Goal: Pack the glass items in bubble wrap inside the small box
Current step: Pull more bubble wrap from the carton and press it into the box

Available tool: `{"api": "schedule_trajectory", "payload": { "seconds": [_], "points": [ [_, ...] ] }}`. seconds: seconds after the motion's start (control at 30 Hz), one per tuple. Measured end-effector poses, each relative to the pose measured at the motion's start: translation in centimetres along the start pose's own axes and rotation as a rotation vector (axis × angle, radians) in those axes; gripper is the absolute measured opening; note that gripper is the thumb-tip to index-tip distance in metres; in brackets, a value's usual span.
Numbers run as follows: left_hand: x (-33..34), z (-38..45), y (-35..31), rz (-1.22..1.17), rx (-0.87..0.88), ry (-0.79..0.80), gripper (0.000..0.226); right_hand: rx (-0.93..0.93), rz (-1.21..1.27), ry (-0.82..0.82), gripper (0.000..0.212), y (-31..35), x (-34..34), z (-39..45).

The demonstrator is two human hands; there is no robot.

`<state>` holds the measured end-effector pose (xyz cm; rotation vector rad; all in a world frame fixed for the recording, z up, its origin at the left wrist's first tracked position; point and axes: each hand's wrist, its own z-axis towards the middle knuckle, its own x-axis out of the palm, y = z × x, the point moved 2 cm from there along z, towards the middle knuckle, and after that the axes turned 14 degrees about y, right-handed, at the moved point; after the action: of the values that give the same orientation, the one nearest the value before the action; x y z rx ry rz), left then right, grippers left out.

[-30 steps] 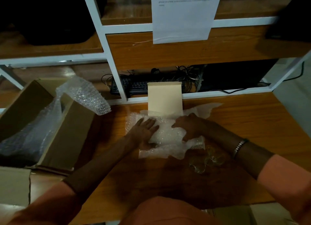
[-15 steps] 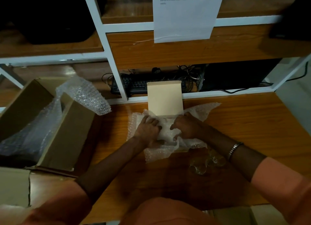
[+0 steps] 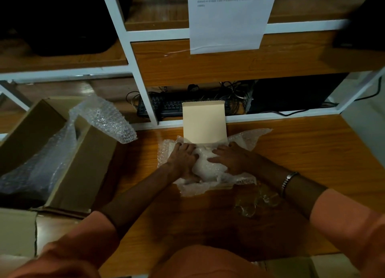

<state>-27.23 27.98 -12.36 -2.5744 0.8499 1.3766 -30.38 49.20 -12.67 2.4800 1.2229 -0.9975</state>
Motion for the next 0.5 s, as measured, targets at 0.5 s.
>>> {"api": "schedule_trajectory", "payload": {
  "seconds": [0.5],
  "points": [
    [-0.5,-0.1,0.0,0.124,0.031,-0.032,0.097,0.004,-0.054,0.025,0.093,0.1,-1.3,0.0]
  ]
}}
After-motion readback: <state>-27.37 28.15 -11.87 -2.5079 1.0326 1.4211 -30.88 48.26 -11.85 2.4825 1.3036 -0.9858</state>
